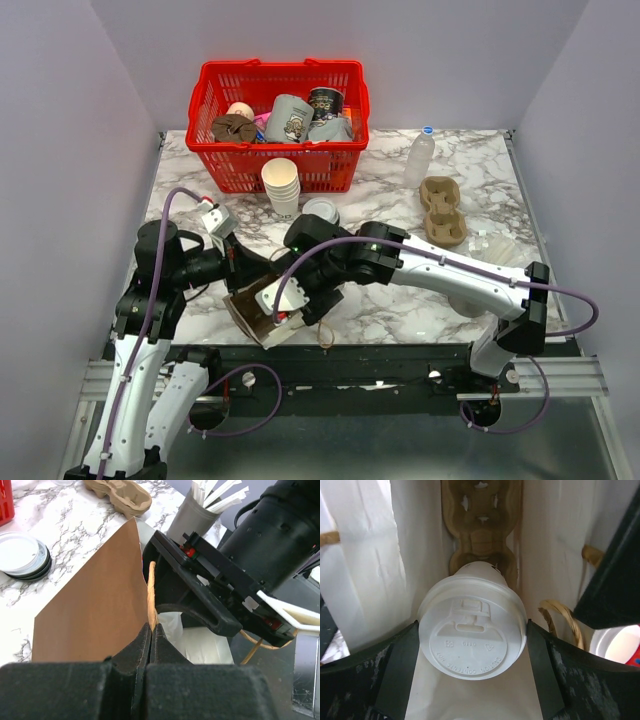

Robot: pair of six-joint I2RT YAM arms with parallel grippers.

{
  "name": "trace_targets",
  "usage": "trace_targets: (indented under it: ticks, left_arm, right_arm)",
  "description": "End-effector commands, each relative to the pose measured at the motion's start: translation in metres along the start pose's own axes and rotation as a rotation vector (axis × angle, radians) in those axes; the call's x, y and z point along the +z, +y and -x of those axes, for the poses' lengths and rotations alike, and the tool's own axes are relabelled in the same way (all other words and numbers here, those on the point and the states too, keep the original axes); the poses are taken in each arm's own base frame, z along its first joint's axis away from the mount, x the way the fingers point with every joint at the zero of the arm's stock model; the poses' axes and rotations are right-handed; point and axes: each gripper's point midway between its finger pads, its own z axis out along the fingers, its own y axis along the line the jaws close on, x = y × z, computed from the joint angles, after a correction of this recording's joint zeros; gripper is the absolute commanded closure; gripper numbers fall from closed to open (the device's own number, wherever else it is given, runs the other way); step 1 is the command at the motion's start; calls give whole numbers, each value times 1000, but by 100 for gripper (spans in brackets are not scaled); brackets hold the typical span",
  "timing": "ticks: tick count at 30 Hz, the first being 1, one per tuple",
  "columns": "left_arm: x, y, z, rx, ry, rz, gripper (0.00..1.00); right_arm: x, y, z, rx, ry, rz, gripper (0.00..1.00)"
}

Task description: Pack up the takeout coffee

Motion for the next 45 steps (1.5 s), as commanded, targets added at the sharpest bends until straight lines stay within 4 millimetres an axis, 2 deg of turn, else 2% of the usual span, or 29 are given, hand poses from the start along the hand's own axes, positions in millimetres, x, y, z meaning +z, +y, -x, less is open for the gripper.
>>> trace_targets:
  ticks: [1,6,13,21,24,27,29,31,34,36,37,42,45]
  left_arm:
    - [3,-5,3,-30,-8,-38,100]
    - [4,-5,0,-45,-1,-56,100]
    - [4,-2,-1,-58,5,-36,100]
    - [7,13,-6,-82,33,20,100]
    - [8,16,-8,-85,58,27,97]
    - [8,20,-7,-85,76,44,88]
    - [8,22,-1,-63,72,58,78]
    - [7,25,7,-34,69,78,71]
    - [2,25,14,17,74,104,70]
    - [-2,30,11,74,95,138,66]
    - [-5,29,3,74,122,137,64]
    - [-10,20,-16,126,166,90,62]
    - [-13,11,-18,147,175,49,70]
  right_arm:
    - [-10,-25,18,-117,-71,-128,99]
    - [0,-22,16,-93,-76,-94,99]
    - [21,-22,-4,-82,-15,-62,100]
    - [41,-27,-15,-68,-7,-44,100]
    - [46,-29,-17,-73,-19,-46,99]
    - [52,-30,-18,-81,-36,-33,99]
    - [57,-29,-20,-85,-39,-20,99]
    - [57,-30,-19,-95,-45,-11,99]
    - [53,-32,-23,-91,-16,-15,100]
    - [48,-32,-28,-88,12,-19,99]
    - [47,-30,-30,-88,21,-14,99]
    - [43,-16,-34,-46,35,22,99]
    - [37,-8,-33,-15,36,26,99]
